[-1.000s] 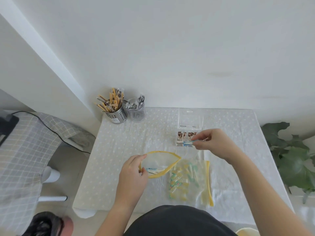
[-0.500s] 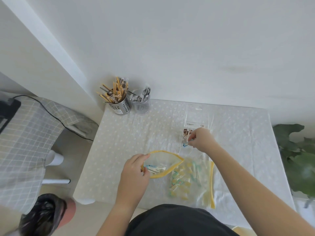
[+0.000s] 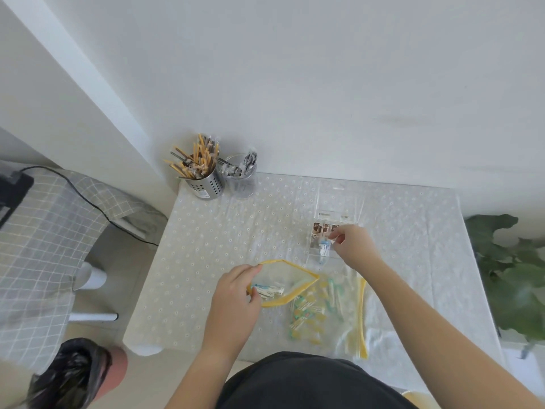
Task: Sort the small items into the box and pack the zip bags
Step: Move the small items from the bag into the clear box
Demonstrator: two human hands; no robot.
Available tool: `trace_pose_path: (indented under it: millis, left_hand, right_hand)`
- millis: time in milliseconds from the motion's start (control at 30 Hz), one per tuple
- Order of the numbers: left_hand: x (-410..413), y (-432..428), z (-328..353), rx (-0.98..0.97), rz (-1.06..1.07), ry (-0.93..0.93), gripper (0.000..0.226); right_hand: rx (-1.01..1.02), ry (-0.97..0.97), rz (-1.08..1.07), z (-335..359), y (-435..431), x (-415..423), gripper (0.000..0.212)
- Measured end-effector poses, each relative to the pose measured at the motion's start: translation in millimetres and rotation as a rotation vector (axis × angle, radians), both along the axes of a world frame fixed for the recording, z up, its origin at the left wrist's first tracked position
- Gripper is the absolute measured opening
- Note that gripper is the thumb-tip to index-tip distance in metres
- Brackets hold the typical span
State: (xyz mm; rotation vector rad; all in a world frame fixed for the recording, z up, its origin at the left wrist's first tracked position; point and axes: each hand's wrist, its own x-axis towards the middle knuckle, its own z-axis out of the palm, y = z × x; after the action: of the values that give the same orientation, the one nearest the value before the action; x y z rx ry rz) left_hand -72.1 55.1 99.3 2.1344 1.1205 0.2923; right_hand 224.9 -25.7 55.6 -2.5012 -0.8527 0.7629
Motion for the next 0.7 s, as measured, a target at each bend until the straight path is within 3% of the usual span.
trace_pose_path:
  millis: [267, 467, 567, 700]
  left_hand:
    - [1, -11, 10, 0.034, -0.049, -0.052, 0.051]
    - [1, -20, 20, 0.079, -0.1, -0.118, 0.054]
    - [1, -26, 27, 0.109, -0.134, -0.151, 0.054]
    - [1, -37, 33, 0.149, -0.193, -0.172, 0.054]
  right_hand:
    - [0.155, 0.025, -0.039, 39, -40, -27, 0.019]
    - [0.256, 0.173, 0.152, 112, -45, -80, 0.015]
    - [0.198, 0.192, 0.282, 127, -41, -104, 0.02]
    - [-0.009, 0.05, 0.451, 111, -32, -124, 0.038]
